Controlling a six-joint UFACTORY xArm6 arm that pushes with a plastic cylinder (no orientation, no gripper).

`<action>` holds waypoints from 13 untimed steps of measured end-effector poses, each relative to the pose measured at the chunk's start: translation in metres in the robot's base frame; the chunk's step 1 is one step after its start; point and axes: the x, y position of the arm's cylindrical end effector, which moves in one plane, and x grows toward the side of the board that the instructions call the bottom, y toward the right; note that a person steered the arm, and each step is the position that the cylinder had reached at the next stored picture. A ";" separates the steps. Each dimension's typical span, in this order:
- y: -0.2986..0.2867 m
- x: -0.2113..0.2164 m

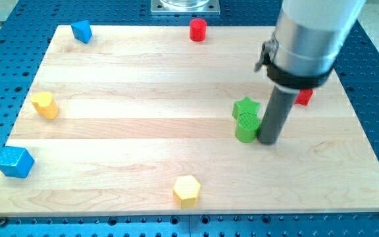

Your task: Keep the yellow blocks at the top right of the blue cube

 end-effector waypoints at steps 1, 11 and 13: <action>-0.015 -0.035; -0.295 0.040; -0.312 0.069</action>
